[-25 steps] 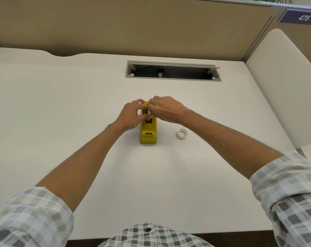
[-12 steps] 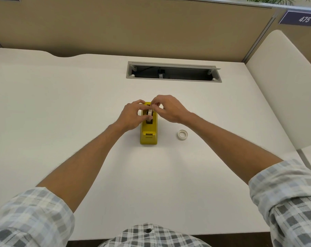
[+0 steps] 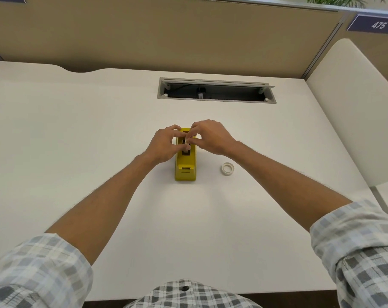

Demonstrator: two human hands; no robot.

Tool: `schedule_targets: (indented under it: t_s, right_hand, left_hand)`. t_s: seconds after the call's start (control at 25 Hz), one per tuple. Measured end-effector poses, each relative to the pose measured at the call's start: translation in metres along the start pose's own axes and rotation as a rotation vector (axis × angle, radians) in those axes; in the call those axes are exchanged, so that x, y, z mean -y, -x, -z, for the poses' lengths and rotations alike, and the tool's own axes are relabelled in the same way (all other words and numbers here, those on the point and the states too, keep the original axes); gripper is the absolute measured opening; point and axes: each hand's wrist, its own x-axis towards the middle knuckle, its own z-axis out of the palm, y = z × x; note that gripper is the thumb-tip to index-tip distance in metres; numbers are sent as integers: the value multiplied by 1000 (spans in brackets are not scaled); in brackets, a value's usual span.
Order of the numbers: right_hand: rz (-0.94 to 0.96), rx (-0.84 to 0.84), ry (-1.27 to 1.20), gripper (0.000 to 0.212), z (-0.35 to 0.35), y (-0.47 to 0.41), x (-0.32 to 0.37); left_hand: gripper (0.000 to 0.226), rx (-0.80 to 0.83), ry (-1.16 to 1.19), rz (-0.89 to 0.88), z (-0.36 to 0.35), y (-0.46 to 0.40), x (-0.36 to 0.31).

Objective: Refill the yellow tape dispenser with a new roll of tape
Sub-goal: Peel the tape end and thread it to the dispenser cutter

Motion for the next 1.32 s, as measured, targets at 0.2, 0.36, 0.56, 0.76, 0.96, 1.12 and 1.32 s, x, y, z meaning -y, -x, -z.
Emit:
schedule_targets:
  t_s: [0.2, 0.36, 0.56, 0.76, 0.96, 1.12, 1.32]
  right_hand:
    - [-5, -1, 12, 24, -2, -1, -1]
    - [-73, 19, -66, 23, -3, -4, -1]
    - [-130, 3, -104, 24, -4, -6, -2]
    - [-151, 17, -168, 24, -2, -6, 1]
    - [-165, 15, -184, 24, -4, -3, 5]
    - [-145, 13, -166, 24, -3, -2, 4]
    - [-151, 10, -178, 25, -7, -3, 2]
  left_hand:
    - [40, -7, -1, 14, 0, 0, -1]
    - [45, 4, 34, 6, 2, -1, -2]
    - [45, -28, 99, -20, -2, 1, -3]
    - [49, -57, 104, -21, -6, 3, 1]
    - [62, -93, 104, -52, -13, 6, 2]
    - [44, -82, 95, -80, -13, 10, 7]
    - [34, -87, 94, -79, -14, 10, 10]
